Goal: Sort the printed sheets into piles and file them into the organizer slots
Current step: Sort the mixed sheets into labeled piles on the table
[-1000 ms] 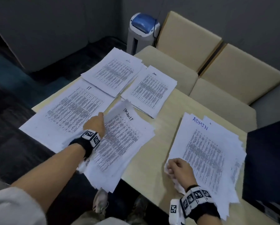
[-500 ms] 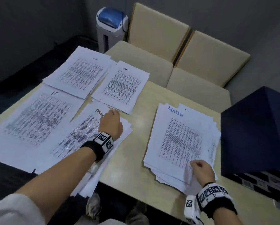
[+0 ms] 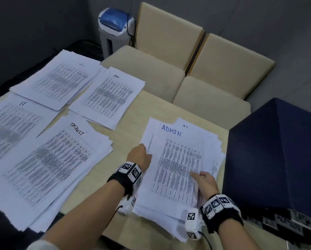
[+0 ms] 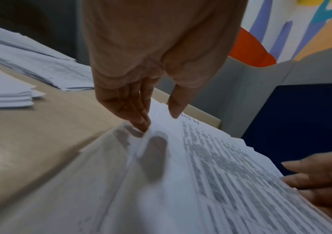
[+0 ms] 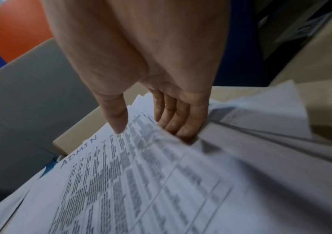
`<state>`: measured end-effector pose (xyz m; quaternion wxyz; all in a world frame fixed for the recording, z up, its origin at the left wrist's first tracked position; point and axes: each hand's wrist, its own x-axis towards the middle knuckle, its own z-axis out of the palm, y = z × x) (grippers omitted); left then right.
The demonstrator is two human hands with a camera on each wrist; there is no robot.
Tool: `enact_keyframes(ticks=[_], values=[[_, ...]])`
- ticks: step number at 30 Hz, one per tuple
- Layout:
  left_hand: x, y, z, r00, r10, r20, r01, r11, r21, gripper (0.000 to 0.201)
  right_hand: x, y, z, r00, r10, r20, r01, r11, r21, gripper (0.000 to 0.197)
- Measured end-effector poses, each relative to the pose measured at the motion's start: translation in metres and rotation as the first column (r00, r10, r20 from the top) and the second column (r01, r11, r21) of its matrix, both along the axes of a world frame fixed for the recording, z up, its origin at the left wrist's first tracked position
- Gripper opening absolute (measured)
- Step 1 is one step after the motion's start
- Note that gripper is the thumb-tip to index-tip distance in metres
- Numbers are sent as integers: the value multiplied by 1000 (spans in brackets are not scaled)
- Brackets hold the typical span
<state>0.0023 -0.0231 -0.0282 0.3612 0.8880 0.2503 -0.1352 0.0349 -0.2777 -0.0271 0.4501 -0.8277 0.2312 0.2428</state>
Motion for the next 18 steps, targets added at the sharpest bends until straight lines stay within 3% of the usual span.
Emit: enact_keyframes(ticks=[3,8,11,13,16,18], values=[[-3,-1,-1,1000,-6,10,7,997,-77,24,5,2,1,988,92,123,-81,992,-92,63],[-4,3,-2,993,120,-7,-120,979,-163,38,4,-1,-3,989,68,131,-68,998,-1,25],[0,9,-6,994,106,-26,-109,957,-270,32,-3,-10,1,990,89,109,-80,993,-81,44],[-1,13,-6,988,154,2,-144,925,-353,29,-8,-15,1,988,81,131,-64,989,-133,39],[-2,19,-8,975,222,6,-209,927,-312,25,-11,-24,9,951,-38,306,78,990,-118,18],[-2,25,-5,984,180,-17,-178,949,-261,10,-15,-26,17,897,-212,388,208,977,54,18]])
